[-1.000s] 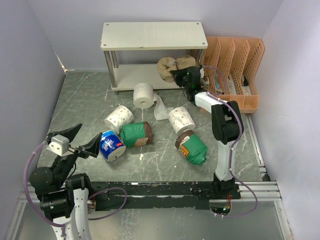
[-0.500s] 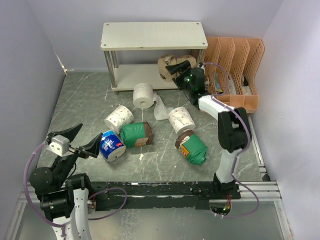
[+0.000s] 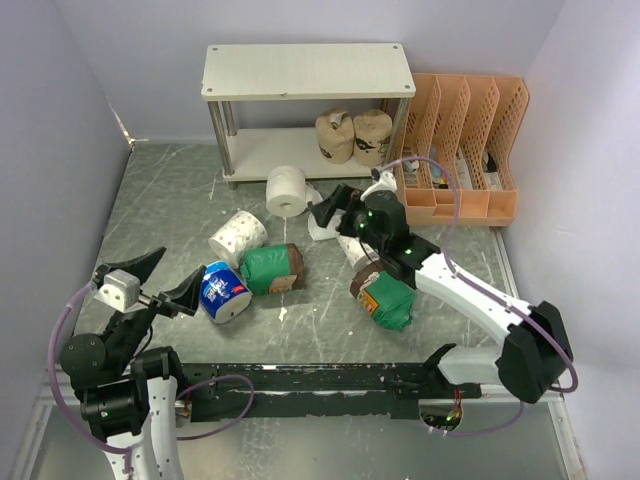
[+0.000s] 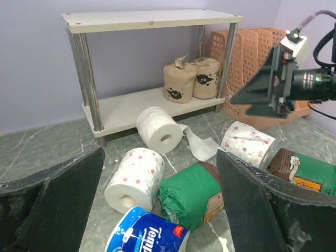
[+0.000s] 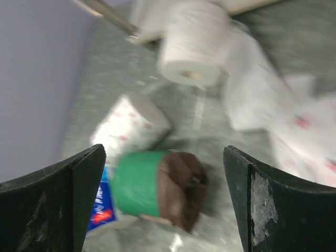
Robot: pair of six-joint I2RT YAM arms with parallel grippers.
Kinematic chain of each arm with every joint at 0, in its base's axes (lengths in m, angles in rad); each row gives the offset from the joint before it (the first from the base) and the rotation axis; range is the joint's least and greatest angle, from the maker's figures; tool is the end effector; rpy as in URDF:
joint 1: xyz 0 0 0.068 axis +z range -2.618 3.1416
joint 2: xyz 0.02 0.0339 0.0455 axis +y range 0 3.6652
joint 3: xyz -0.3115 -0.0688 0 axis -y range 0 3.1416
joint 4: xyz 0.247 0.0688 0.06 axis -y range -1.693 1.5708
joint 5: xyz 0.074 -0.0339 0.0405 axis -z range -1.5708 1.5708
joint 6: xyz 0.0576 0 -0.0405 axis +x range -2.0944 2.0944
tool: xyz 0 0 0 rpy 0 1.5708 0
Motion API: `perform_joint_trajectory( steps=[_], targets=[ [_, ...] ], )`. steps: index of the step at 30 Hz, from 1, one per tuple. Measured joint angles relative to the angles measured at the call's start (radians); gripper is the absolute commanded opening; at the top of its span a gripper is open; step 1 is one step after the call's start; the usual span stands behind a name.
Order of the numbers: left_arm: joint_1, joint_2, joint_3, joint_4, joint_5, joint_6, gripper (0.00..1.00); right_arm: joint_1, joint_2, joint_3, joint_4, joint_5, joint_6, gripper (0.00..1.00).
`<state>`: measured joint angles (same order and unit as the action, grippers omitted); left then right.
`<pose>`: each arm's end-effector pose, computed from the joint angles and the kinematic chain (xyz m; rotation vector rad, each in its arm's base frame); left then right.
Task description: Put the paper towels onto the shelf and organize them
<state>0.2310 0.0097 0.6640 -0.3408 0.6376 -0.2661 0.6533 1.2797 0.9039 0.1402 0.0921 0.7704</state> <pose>-0.0093 -0.0374 0.3515 0.2355 1.3118 -0.4298 0.2495 0.1843 0.3464 0.1805 1.8966 0.9141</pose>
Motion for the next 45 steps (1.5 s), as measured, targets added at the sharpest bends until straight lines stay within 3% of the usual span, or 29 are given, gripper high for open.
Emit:
perform_joint_trajectory(
  steps=[8, 13, 18, 25, 35, 45],
  targets=[
    [0.015, 0.000, 0.000, 0.000, 0.003, 0.000, 0.99, 0.006, -0.156, 0.037, -0.506, 0.328, -0.006, 0.90],
    [0.015, 0.000, 0.000, 0.000, 0.006, 0.000, 0.99, 0.085, -0.010, 0.187, -0.761, 0.450, -0.001, 0.93],
    [0.015, 0.000, 0.000, 0.000, 0.006, 0.000, 0.99, 0.156, 0.058, 0.200, -0.892, 0.481, -0.007, 0.93],
    [0.015, 0.000, 0.000, -0.001, 0.006, 0.000, 0.99, 0.156, -0.034, 0.035, -0.565, 0.216, -0.034, 0.94],
    [0.015, 0.000, 0.000, -0.002, 0.005, 0.001, 0.99, 0.156, 0.236, -0.064, -0.130, -0.070, -0.006, 0.93],
    [0.015, 0.000, 0.000, -0.002, 0.005, 0.001, 0.99, 0.127, 0.339, -0.094, 0.140, -0.216, 0.048, 0.67]
  ],
)
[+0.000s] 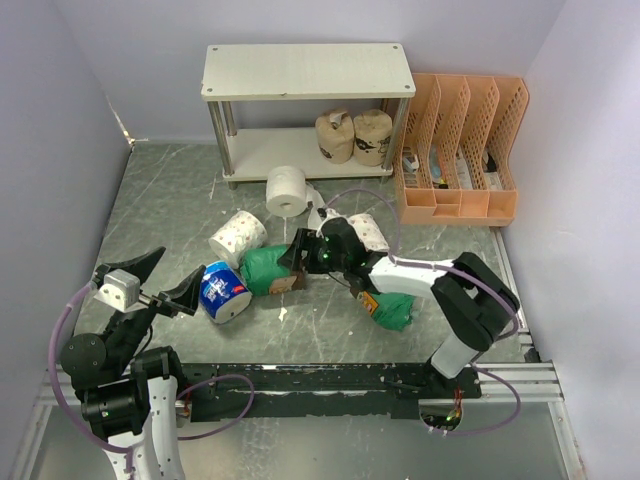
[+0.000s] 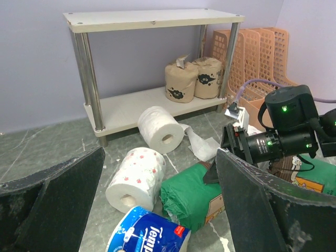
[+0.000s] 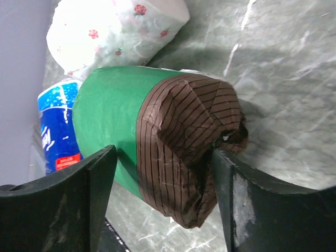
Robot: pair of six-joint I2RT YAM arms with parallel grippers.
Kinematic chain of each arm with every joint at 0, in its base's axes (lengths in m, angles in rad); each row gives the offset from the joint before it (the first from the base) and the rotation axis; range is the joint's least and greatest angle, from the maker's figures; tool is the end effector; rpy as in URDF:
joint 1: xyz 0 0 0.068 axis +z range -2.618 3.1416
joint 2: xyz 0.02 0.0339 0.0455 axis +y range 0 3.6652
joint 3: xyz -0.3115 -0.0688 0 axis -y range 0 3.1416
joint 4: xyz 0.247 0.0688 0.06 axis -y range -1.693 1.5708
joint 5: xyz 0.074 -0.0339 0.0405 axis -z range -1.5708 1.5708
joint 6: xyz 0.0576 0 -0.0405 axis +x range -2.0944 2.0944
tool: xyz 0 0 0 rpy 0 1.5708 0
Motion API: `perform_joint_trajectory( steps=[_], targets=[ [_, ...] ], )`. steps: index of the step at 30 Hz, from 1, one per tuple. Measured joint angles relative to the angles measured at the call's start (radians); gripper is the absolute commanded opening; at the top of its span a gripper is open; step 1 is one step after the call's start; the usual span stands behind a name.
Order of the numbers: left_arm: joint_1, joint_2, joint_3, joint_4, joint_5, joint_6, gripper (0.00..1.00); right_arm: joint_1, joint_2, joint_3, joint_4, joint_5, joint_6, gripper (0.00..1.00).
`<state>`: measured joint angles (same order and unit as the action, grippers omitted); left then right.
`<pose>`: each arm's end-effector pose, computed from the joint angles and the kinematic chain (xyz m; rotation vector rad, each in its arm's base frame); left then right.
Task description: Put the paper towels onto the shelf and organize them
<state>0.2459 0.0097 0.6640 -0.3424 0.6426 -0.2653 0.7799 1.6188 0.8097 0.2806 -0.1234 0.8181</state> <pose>-0.0088 -0.0378 0.3513 0.2298 1.3146 -0.4201 0.2525 0.2597 0.2212 -0.0374 2.2894 1.0401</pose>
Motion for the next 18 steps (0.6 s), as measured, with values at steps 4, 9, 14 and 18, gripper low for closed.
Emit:
perform_joint_trajectory(
  steps=[4, 9, 14, 18],
  targets=[
    [0.000, 0.000, 0.000, 0.000, 0.000, 0.000, 0.99, -0.002, 0.048, -0.028, 0.114, -0.071, 0.040, 0.45],
    [0.000, 0.000, 0.000, 0.000, 0.000, 0.000, 0.99, -0.008, 0.106, -0.038, 0.254, -0.159, 0.099, 0.00],
    [0.000, 0.000, 0.000, 0.000, 0.000, 0.000, 0.99, -0.010, 0.113, -0.037, 0.293, -0.194, 0.116, 0.00],
    [0.000, 0.000, 0.000, 0.000, 0.000, 0.000, 0.99, -0.005, 0.011, 0.003, 0.106, -0.122, 0.029, 0.00]
  ],
)
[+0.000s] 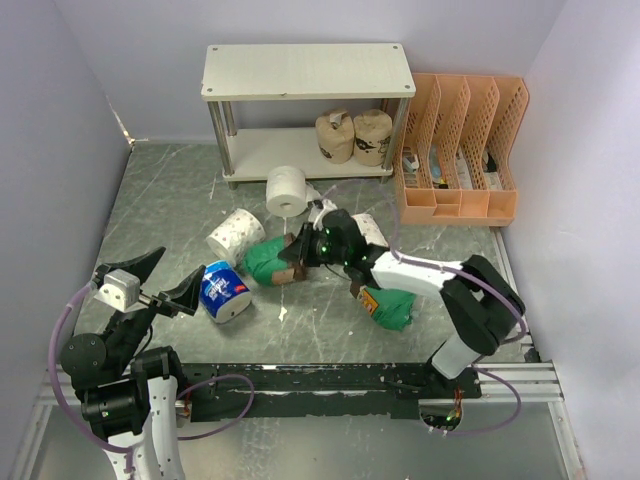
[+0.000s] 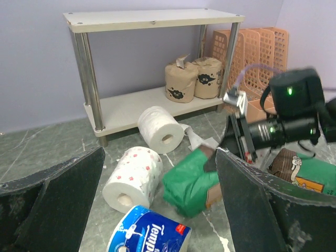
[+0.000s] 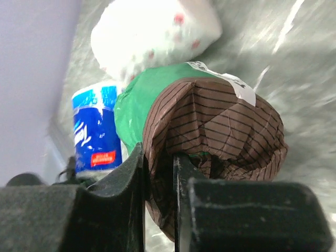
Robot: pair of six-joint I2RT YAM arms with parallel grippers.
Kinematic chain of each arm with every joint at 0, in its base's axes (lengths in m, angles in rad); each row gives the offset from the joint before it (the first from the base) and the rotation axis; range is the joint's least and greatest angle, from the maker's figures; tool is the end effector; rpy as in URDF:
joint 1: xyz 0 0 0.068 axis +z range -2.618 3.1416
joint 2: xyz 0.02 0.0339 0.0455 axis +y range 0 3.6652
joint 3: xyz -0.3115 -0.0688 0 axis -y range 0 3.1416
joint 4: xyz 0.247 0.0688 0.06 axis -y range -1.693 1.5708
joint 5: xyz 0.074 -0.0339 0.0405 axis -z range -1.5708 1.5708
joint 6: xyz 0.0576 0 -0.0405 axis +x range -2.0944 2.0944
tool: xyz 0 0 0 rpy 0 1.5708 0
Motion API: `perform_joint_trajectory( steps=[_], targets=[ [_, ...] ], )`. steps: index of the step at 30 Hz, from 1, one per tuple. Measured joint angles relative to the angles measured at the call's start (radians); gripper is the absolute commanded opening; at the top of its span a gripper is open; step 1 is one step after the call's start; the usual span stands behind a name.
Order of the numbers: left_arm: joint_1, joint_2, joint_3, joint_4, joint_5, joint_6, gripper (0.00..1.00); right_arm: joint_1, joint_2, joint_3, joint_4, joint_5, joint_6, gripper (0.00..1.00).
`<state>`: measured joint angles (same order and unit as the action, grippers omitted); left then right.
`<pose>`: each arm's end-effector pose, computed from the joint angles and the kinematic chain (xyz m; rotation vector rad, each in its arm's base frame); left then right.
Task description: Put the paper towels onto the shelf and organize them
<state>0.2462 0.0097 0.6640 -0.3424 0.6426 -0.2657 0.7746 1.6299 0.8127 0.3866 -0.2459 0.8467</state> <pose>-0.0088 -0.0378 0.3513 0.2294 1.3146 -0.4202 0.2540 0.2682 0.2312 -0.0959 2.2291 1.2228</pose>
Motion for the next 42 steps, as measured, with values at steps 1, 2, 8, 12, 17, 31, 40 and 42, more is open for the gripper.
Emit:
perform_joint_trajectory(
  steps=[1, 2, 8, 12, 17, 31, 40, 42],
  targets=[
    [0.000, 0.000, 0.000, 0.000, 0.000, 0.000, 0.99, 0.000, -0.026, 0.035, -0.077, 0.033, -0.040, 0.00],
    [0.000, 0.000, 0.000, 0.000, 0.000, 0.000, 0.99, 0.000, -0.045, 0.094, -0.178, 0.076, -0.090, 0.00],
    [0.000, 0.000, 0.000, 0.000, 0.000, 0.000, 0.99, 0.001, -0.018, 0.657, -0.638, 0.362, -0.461, 0.00],
    [0.000, 0.000, 0.000, 0.000, 0.000, 0.000, 0.99, -0.002, 0.029, 0.855, -0.715, 0.530, -0.687, 0.00],
    [0.000, 0.000, 0.000, 0.000, -0.001, 0.000, 0.99, -0.051, 0.211, 0.984, -0.764, 0.621, -0.949, 0.00],
    [-0.002, 0.000, 0.000, 0.000, -0.009, 0.000, 0.99, -0.096, 0.556, 1.188, -0.705, 0.629, -1.227, 0.01],
    [-0.002, 0.000, 0.000, 0.000, -0.011, 0.000, 0.99, -0.094, 0.561, 1.152, -0.517, 0.615, -1.267, 0.03],
    [-0.002, 0.000, 0.000, 0.000, -0.011, 0.000, 0.99, -0.097, 0.579, 1.182, -0.510, 0.612, -1.271, 0.06]
  ],
)
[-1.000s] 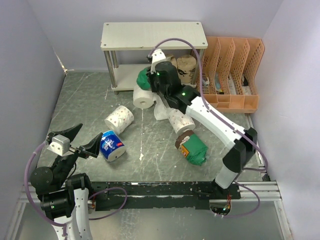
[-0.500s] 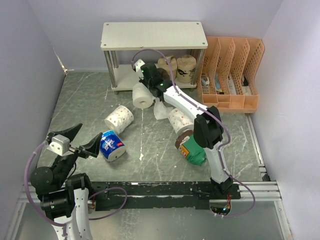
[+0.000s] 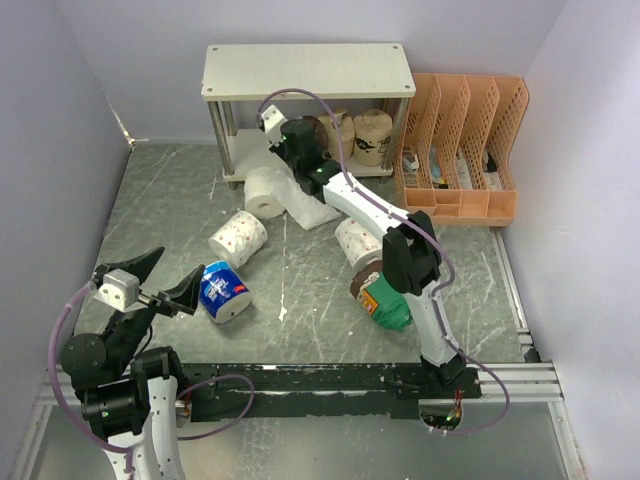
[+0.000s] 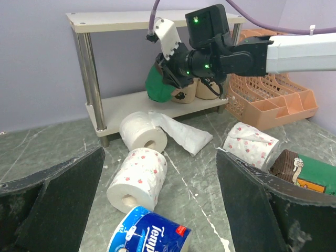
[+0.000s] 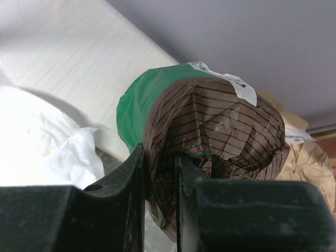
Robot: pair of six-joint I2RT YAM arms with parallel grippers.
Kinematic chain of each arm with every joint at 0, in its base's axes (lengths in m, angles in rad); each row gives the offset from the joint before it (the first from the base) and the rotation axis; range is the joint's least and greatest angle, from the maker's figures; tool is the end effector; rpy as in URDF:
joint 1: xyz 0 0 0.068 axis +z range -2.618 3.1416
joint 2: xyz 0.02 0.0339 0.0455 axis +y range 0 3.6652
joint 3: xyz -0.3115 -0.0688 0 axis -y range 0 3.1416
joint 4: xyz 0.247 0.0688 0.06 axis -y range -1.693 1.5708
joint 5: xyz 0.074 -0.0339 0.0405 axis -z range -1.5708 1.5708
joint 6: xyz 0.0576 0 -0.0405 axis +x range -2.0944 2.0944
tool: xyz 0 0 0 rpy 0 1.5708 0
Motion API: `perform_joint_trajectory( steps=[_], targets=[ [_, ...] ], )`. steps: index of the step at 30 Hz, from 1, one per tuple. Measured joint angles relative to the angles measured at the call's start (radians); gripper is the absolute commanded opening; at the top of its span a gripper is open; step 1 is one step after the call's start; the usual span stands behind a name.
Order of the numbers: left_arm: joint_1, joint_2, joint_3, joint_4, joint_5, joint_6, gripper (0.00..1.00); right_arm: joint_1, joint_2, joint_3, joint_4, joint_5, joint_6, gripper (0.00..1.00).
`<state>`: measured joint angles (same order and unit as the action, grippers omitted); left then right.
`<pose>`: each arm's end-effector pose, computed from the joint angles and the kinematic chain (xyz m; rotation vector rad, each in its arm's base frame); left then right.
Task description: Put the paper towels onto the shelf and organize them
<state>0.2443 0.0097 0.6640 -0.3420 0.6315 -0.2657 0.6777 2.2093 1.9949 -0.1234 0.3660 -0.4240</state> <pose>-0.0086 -0.0372 0.3515 0.2211 1.3133 -0.4148 0.4650 0.3478 0.3274 -0.7711 1.7247 -0.1760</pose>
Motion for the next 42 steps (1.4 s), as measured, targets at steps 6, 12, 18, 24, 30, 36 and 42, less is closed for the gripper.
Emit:
perform_joint_trajectory(
  steps=[6, 12, 18, 24, 30, 36, 42],
  targets=[
    [0.000, 0.000, 0.000, 0.000, 0.000, 0.000, 0.99, -0.021, 0.093, 0.113, 0.005, -0.016, 0.000, 0.13],
    [0.000, 0.000, 0.000, 0.000, 0.000, 0.000, 0.99, -0.040, 0.149, 0.139, 0.000, -0.021, 0.000, 0.17],
    [0.000, 0.000, 0.000, 0.000, 0.000, 0.000, 0.99, -0.045, 0.161, 0.134, 0.011, -0.018, 0.015, 0.60],
    [0.000, 0.000, 0.000, 0.000, 0.000, 0.000, 0.99, -0.045, 0.092, 0.006, 0.130, -0.037, 0.041, 1.00],
    [0.001, 0.000, 0.000, 0.000, 0.000, 0.000, 0.99, -0.008, -0.098, -0.267, 0.307, 0.005, 0.047, 1.00],
    [0.001, 0.000, 0.000, 0.000, -0.001, 0.000, 0.99, 0.191, -0.459, -0.608, 0.351, 0.076, 0.112, 1.00],
    [0.001, 0.000, 0.000, 0.000, -0.001, 0.000, 0.99, 0.268, -0.596, -0.518, -0.113, 0.026, 0.243, 0.99]
  ],
)
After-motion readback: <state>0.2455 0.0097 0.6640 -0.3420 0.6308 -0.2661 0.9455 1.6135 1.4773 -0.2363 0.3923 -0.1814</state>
